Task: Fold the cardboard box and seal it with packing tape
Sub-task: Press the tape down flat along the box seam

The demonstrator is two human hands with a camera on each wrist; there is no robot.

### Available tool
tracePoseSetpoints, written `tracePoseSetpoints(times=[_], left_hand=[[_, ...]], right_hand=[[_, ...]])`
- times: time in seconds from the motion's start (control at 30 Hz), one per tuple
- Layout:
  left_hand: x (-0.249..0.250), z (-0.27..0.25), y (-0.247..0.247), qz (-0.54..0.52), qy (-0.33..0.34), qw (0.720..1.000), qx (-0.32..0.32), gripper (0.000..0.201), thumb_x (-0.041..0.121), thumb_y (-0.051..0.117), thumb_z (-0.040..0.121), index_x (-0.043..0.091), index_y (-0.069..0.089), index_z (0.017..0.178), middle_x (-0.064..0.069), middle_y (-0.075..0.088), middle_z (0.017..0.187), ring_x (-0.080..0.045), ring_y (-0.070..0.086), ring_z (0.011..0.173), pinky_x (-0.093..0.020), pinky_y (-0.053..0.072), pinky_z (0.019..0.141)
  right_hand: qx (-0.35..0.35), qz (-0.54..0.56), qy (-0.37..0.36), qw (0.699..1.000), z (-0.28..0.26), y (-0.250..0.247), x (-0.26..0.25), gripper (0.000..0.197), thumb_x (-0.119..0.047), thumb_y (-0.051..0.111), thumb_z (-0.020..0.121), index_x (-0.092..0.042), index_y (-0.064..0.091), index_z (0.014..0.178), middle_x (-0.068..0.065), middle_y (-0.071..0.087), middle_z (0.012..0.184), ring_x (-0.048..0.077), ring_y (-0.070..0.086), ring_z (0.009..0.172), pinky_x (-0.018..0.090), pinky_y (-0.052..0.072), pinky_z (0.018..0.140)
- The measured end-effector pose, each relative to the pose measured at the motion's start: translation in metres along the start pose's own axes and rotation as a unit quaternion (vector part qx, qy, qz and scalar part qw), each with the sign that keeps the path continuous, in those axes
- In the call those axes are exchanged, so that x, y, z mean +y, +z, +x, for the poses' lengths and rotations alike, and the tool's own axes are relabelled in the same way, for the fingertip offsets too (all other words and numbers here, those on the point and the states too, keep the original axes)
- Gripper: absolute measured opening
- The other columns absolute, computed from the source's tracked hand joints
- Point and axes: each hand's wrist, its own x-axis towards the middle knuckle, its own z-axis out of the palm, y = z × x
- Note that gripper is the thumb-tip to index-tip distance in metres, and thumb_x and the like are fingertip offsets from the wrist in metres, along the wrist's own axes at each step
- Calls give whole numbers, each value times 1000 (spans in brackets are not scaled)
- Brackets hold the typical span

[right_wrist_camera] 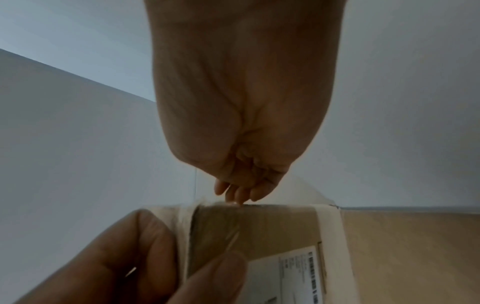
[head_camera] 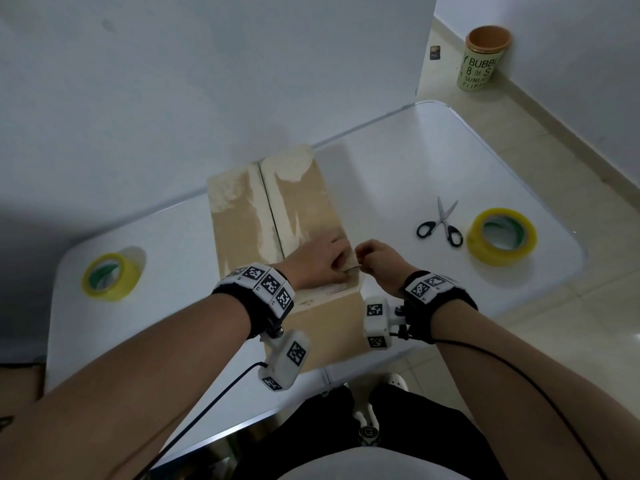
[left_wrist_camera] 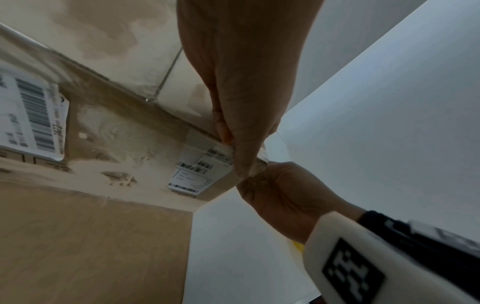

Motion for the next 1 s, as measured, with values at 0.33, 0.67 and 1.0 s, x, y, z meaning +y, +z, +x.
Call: tracePoseSetpoints(times=[0.33,0.67,1.0], left_hand=[[0,-5,-2,-59,-23,997,46,41,20,79,73,11,46,95,6,33,95,-3,34,69,-10,33,59],[3,-17,-9,-67,-63,995,43,47,32,76,78,10,41,99,3,33,96,-11,32,76,-13,31,59],[0,-19,-8,-189,-87,972,106,18,16,65,88,14,47,89,8,40,88,-4,39,76,-9,33,65]], right_hand=[[-153,13,53,987,-36,-1,-49,46,17,24,77,14,62,102,26,70,92,30,72,85,32,61,76],[72,86,56,992,-15,-14,-40,39,-1,38,98,12,41,135,26,50,137,32,58,119,29,54,88],[-15,-186,12,982,-31,12,-27,35,-11,49,95,1,57,127,21,57,131,35,54,122,44,46,103]])
